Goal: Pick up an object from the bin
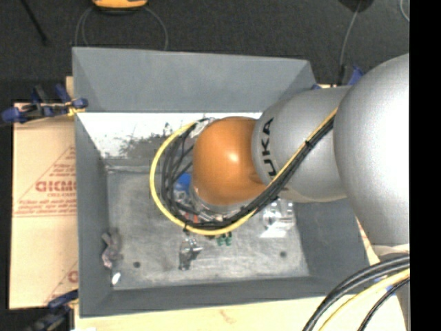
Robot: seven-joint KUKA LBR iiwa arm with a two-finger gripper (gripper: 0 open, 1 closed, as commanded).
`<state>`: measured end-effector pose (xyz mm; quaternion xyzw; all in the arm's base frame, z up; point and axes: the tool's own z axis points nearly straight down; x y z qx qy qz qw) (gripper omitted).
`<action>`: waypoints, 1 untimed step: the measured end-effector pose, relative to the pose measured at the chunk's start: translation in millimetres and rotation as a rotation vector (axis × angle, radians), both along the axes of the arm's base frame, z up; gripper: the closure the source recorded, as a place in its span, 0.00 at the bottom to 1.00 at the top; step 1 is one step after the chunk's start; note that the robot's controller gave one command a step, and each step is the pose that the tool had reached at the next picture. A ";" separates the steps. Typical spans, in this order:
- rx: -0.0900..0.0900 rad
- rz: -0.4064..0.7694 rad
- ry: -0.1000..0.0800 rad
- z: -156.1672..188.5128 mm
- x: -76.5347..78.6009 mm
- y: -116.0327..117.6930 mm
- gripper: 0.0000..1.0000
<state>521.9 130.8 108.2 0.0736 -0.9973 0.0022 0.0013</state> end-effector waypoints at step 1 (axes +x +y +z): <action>0.004 -0.030 -0.009 -7.0 53.1 -29.7 0.00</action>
Offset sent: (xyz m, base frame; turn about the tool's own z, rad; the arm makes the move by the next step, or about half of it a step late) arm 0.0499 -0.0261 -0.0074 0.0245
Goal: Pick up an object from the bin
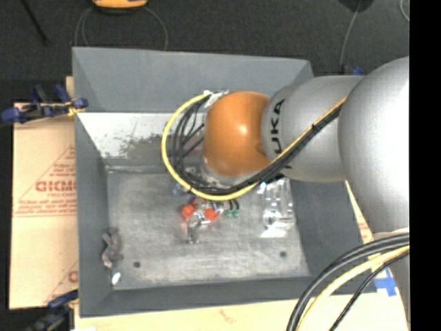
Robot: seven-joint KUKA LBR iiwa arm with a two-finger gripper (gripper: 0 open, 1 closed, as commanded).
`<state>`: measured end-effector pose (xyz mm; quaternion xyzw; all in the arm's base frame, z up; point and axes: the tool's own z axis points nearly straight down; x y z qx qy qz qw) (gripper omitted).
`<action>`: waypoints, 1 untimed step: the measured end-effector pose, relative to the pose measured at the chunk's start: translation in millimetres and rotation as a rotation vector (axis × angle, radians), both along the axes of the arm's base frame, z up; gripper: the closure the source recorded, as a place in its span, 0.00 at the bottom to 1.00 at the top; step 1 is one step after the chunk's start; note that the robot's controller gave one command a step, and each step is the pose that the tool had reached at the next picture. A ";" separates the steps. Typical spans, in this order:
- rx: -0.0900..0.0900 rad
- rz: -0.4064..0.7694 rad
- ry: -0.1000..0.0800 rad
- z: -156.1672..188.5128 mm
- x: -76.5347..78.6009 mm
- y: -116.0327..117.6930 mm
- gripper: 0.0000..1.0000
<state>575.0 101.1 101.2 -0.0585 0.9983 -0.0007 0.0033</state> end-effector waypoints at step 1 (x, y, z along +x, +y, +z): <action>0.004 0.066 -0.009 -26.1 22.7 -43.4 0.00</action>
Offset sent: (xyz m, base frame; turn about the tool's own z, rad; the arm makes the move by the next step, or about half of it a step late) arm 0.0179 -0.0419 -0.0294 -0.0689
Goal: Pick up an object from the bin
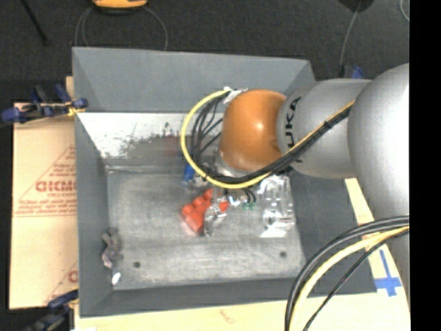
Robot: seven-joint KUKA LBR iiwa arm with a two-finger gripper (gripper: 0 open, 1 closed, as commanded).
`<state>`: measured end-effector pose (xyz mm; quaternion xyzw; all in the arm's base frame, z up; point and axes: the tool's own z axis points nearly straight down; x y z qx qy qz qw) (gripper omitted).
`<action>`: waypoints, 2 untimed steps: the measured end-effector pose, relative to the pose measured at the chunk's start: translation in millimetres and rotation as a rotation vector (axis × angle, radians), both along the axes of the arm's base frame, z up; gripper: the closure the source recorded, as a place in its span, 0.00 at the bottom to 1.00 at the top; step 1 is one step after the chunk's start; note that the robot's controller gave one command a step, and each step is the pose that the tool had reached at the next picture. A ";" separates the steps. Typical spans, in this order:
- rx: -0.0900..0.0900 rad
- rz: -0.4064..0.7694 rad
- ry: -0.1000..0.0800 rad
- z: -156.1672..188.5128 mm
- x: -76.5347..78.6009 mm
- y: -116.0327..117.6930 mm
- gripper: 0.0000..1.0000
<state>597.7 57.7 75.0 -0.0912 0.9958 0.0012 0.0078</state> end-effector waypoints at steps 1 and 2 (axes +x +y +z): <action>0.003 -0.003 -0.009 3.9 2.1 2.5 1.00; -0.005 0.070 0.001 154.1 24.0 9.1 1.00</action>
Offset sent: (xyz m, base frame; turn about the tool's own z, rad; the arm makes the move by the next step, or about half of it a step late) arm 0.0000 0.0000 0.0000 0.0000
